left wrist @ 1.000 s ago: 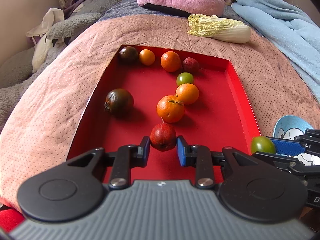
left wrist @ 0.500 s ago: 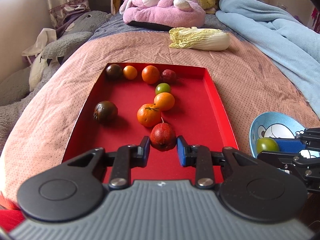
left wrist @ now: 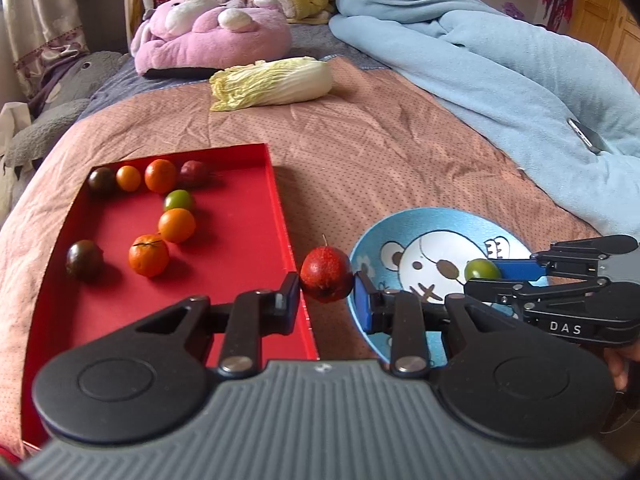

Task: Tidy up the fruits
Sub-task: 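Carry both held tomatoes out of the tray over the blue plate, then open the right gripper to drop the green tomato while the left releases the red tomato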

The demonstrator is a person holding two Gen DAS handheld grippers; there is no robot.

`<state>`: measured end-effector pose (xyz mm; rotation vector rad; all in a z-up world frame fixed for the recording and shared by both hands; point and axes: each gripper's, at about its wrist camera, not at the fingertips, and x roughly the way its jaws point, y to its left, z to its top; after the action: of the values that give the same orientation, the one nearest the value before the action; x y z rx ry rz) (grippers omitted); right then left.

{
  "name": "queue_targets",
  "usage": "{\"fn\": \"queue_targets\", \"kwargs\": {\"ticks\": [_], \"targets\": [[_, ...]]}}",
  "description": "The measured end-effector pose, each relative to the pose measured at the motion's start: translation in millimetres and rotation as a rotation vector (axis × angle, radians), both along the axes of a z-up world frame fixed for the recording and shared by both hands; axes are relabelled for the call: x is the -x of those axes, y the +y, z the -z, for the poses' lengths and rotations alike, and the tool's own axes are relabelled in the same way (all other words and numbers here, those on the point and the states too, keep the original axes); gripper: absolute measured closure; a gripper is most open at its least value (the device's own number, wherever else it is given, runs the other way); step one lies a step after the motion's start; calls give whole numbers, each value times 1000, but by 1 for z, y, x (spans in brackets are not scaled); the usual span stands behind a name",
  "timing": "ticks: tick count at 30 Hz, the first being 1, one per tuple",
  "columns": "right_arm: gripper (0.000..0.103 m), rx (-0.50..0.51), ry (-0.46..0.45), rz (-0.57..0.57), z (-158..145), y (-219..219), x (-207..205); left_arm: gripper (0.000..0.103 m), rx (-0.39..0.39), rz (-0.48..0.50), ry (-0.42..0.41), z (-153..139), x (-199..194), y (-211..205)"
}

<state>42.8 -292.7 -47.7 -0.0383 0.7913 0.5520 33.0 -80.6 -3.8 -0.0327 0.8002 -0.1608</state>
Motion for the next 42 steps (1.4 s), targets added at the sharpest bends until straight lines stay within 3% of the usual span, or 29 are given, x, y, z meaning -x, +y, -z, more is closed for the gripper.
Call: {"fn": "queue_targets", "kwargs": {"ticks": [8,12,28,30,32,42], "targets": [[70,29,-5,30,12,-12,-7,71,19,108,58,29,-5,-40],[70,54,-20,19,15,-8,-10,71,-10,144,82,41,-9,-50],[68,113,-37,-3,20,3,-11,70,-13,166,110,54,-9,-52],[56,112,-43,-4,17,4,-9,69,-16,169,108,53,-8,-53],[32,116,-59,1,14,4,-5,67,-19,174,104,51,-6,-53],[27,113,-100,-9,-3,10,9,62,-11,185,61,32,9,-45]]}}
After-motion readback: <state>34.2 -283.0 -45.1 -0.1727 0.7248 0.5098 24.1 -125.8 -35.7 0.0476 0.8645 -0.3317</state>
